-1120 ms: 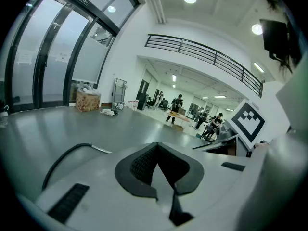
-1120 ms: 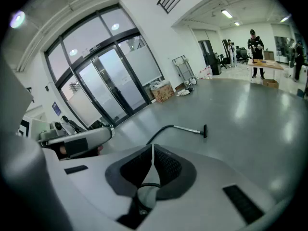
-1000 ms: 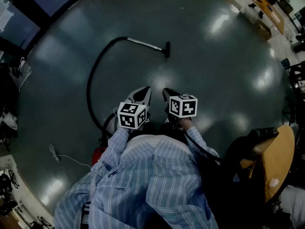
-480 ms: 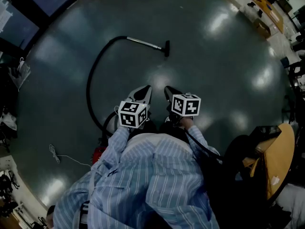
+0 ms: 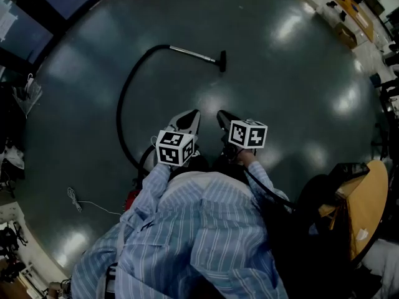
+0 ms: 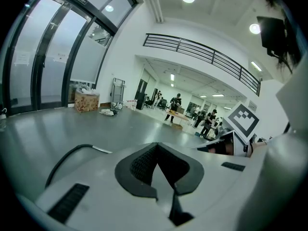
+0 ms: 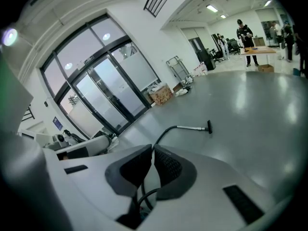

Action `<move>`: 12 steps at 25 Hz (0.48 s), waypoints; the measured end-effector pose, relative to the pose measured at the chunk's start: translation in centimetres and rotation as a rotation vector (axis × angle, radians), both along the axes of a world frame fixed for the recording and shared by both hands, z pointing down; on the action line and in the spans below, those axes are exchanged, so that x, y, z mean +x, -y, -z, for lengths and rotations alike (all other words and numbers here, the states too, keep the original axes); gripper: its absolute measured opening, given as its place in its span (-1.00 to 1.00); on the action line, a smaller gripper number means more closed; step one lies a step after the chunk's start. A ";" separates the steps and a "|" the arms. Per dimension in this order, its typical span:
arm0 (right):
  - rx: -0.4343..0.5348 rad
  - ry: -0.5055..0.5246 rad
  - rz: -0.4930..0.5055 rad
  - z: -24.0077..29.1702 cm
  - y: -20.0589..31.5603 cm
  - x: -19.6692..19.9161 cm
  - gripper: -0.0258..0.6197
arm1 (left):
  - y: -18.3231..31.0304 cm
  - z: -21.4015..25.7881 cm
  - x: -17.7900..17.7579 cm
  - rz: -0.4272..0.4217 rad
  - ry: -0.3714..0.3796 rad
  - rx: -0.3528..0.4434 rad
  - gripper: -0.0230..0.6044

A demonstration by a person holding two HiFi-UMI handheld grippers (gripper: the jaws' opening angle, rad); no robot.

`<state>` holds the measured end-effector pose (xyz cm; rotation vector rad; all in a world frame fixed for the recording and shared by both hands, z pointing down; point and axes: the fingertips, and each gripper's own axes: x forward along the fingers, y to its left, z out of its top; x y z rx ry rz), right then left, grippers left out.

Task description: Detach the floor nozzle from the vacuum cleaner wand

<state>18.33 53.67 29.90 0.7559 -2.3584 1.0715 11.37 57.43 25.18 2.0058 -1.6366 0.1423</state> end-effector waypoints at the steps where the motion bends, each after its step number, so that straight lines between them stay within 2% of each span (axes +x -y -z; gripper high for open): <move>1: -0.004 0.003 -0.002 -0.2 -0.1 -0.3 -0.85 | -0.1 -0.1 -0.4 0.001 -0.001 0.000 -0.91; 8: -0.020 0.011 -0.026 -0.9 -1.1 -2.8 -0.85 | -1.2 -0.7 -3.5 -0.001 -0.008 -0.017 -0.91; 12: -0.022 0.004 -0.019 -1.2 -2.3 -3.7 -0.85 | -2.0 -1.6 -4.7 0.008 -0.036 -0.031 -0.91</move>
